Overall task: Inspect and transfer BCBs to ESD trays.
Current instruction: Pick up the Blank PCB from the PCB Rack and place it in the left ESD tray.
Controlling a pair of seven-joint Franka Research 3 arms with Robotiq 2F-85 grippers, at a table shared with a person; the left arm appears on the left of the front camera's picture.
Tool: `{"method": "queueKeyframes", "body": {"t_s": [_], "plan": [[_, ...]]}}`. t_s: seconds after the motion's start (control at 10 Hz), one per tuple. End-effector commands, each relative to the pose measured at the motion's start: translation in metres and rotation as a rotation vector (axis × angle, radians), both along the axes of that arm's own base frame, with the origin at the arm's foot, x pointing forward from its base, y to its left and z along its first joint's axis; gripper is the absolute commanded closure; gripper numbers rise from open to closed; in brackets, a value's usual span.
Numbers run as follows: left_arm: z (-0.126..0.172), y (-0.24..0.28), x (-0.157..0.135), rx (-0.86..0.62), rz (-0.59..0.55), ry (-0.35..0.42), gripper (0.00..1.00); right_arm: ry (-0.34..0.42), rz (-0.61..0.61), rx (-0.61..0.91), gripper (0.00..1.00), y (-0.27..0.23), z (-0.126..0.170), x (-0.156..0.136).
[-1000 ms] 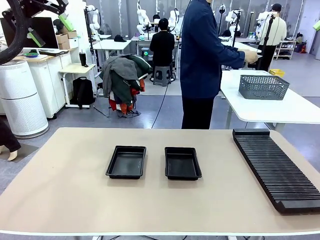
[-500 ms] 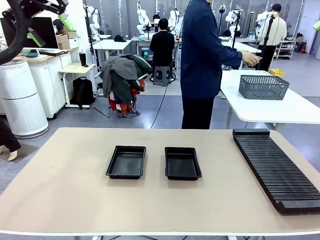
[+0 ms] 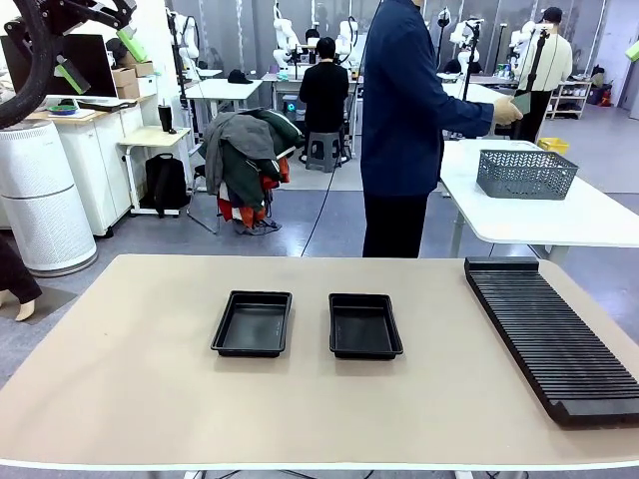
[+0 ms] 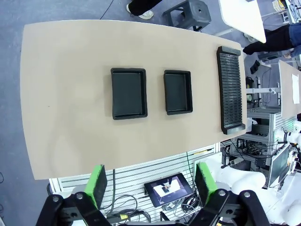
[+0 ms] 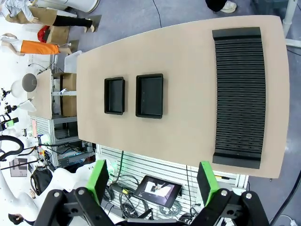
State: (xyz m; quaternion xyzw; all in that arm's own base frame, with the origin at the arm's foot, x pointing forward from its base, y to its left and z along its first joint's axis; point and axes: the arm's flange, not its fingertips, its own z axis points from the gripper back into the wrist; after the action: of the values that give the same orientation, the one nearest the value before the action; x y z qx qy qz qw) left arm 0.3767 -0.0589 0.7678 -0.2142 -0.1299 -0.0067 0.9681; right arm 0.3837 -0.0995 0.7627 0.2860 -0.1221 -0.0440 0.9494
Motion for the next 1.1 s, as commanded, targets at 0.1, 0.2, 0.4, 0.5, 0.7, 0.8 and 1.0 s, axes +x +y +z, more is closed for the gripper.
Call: {"method": "queueKeyframes", "body": {"t_s": [0.1, 0.2, 0.4, 0.5, 0.7, 0.8, 1.0], "plan": [[-0.0003, -0.0003, -0.0001, 0.002, -0.009, -0.003, 0.00, -0.001, 0.002, 0.005, 0.00, 0.0007, -0.0001, -0.0001], [-0.0003, -0.0003, -0.0001, 0.002, -0.009, -0.003, 0.00, -0.001, 0.002, 0.005, 0.00, 0.0007, -0.0001, -0.0001], [-0.0003, -0.0003, -0.0001, 0.002, -0.009, -0.003, 0.00, -0.001, 0.002, 0.005, 0.00, 0.0007, -0.0001, -0.0001], [-0.0003, -0.0003, -0.0001, 0.002, -0.009, -0.003, 0.00, -0.001, 0.002, 0.005, 0.00, 0.0007, -0.0001, -0.0001], [-0.0003, -0.0003, -0.0001, 0.002, -0.009, -0.003, 0.00, -0.001, 0.002, 0.005, 0.00, 0.0007, -0.0001, -0.0001], [-0.0003, -0.0003, -0.0001, 0.002, -0.009, -0.003, 0.00, -0.001, 0.002, 0.005, 0.00, 0.0007, -0.0001, -0.0001], [-0.0003, -0.0003, -0.0001, 0.002, -0.009, -0.003, 0.00, -0.001, 0.002, 0.005, 0.00, 0.0007, -0.0001, -0.0001]]}}
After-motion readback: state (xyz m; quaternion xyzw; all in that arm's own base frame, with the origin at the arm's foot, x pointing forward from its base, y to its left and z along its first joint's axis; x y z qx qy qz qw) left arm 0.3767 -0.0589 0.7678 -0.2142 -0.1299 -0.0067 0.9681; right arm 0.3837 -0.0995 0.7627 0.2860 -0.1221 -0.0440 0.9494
